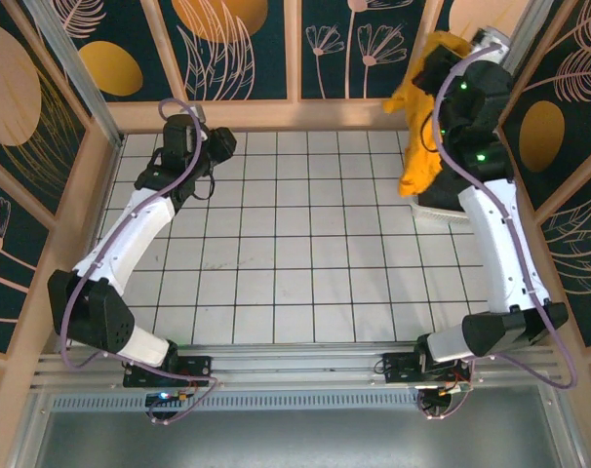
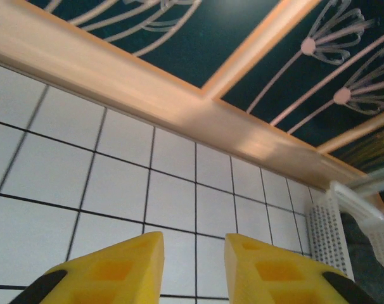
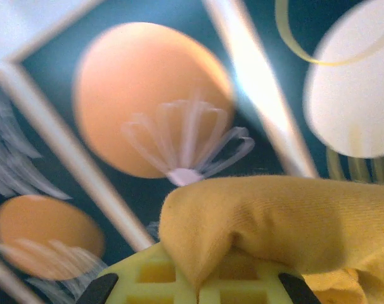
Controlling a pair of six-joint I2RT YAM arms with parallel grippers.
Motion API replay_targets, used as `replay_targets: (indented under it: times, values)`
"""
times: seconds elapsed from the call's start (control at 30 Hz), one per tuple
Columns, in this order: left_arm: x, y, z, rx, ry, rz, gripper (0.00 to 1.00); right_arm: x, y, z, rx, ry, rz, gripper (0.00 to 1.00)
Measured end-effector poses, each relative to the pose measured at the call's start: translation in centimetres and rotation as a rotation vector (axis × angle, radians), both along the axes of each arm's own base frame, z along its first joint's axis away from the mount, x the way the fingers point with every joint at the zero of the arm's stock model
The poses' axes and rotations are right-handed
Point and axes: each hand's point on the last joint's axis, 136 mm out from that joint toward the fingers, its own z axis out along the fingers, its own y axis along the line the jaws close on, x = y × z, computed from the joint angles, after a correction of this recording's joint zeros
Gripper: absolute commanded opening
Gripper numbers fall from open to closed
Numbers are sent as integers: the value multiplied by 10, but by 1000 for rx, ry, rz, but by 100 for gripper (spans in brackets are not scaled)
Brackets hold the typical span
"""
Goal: Fold and stack the t-shirts
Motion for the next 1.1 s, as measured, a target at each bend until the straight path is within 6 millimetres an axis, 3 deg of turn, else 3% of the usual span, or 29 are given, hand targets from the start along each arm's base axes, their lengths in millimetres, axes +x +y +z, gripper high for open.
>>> replay_targets:
  times: [0.13,0.2,0.27,0.37,0.43,0.5,0.6,0.73,0.83,0.97,1.03,1.1]
  values:
    - [-7,18,14,26,-25,84,46,-19,71,20,-9,-52,161,0]
    - [-12,29,19,40,-31,133,51,-19,111,11,-11,-33,245,0]
    - [-17,39,23,54,-33,179,54,-14,151,-12,-24,18,331,4]
    - [-25,52,27,75,-29,236,59,2,227,-81,-63,165,494,32]
    - [-31,59,28,90,-21,262,61,12,277,-153,-103,327,605,53]
    - [-36,63,27,102,-9,275,62,16,299,-221,-143,486,646,64]
    - [-42,65,19,111,17,276,62,11,287,-299,-190,690,633,65]
    - [-48,61,-19,116,120,247,60,7,250,-329,-199,773,587,59]
    - [-49,44,-60,87,226,172,55,-15,229,-351,-225,822,571,56]
    - [-59,0,-130,34,409,-2,56,-48,197,-403,-257,939,540,55]
    - [-70,-37,-160,60,487,-124,58,-51,173,-428,-251,1007,500,55]
    - [-91,-87,-188,131,545,-286,61,-46,144,-445,-216,1057,441,55]
